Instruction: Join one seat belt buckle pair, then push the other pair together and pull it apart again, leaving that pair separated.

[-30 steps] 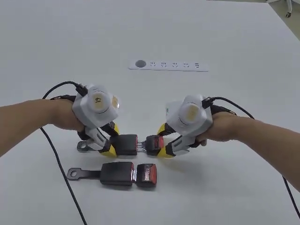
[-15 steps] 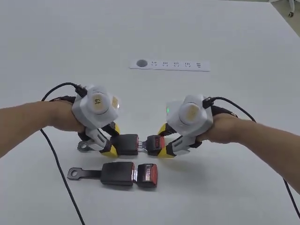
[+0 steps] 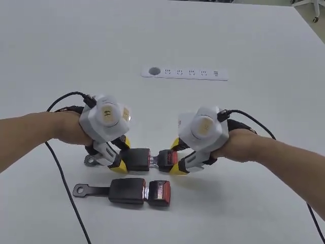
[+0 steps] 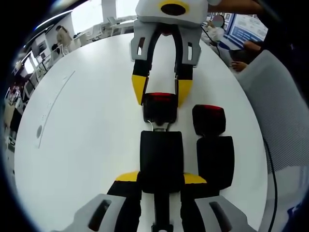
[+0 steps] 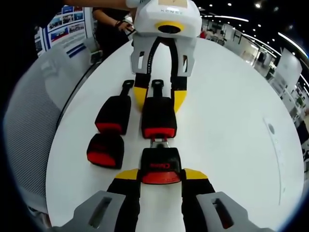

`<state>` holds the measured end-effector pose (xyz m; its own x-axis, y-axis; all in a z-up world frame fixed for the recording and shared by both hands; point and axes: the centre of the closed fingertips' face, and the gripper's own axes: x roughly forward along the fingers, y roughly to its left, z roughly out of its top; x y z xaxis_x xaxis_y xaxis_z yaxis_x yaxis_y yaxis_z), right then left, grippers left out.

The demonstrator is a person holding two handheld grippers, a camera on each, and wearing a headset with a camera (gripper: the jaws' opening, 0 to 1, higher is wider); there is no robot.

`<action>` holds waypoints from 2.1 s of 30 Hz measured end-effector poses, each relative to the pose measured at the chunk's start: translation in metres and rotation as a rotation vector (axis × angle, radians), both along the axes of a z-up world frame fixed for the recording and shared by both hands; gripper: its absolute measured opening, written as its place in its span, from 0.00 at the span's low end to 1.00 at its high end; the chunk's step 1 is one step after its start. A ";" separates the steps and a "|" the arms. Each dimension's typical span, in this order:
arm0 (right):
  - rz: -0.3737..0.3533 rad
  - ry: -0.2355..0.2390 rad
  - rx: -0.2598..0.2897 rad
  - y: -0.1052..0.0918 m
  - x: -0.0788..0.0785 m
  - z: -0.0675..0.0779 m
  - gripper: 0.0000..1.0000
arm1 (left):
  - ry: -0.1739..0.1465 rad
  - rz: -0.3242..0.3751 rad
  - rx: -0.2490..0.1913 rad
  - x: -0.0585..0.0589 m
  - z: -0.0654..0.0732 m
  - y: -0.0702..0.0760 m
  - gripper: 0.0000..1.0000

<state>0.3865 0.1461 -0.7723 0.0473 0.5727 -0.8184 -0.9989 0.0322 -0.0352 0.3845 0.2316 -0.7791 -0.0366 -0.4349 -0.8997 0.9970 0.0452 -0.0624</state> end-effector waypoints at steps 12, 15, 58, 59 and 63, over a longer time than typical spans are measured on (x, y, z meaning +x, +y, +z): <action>-0.009 0.002 0.021 0.012 0.000 0.002 0.27 | -0.008 0.016 -0.011 0.001 0.000 0.000 0.30; -0.015 0.000 0.022 0.013 0.000 0.003 0.27 | -0.011 0.010 -0.007 0.002 -0.001 0.000 0.30; 0.013 -0.002 -0.017 0.000 -0.001 0.002 0.29 | -0.018 -0.015 0.026 0.000 0.000 0.000 0.31; 0.012 -0.002 -0.021 -0.001 0.001 0.001 0.29 | -0.017 -0.015 0.028 0.000 0.000 0.000 0.31; -0.001 0.006 -0.010 -0.003 -0.002 0.000 0.29 | -0.006 0.010 0.031 0.002 0.000 0.001 0.32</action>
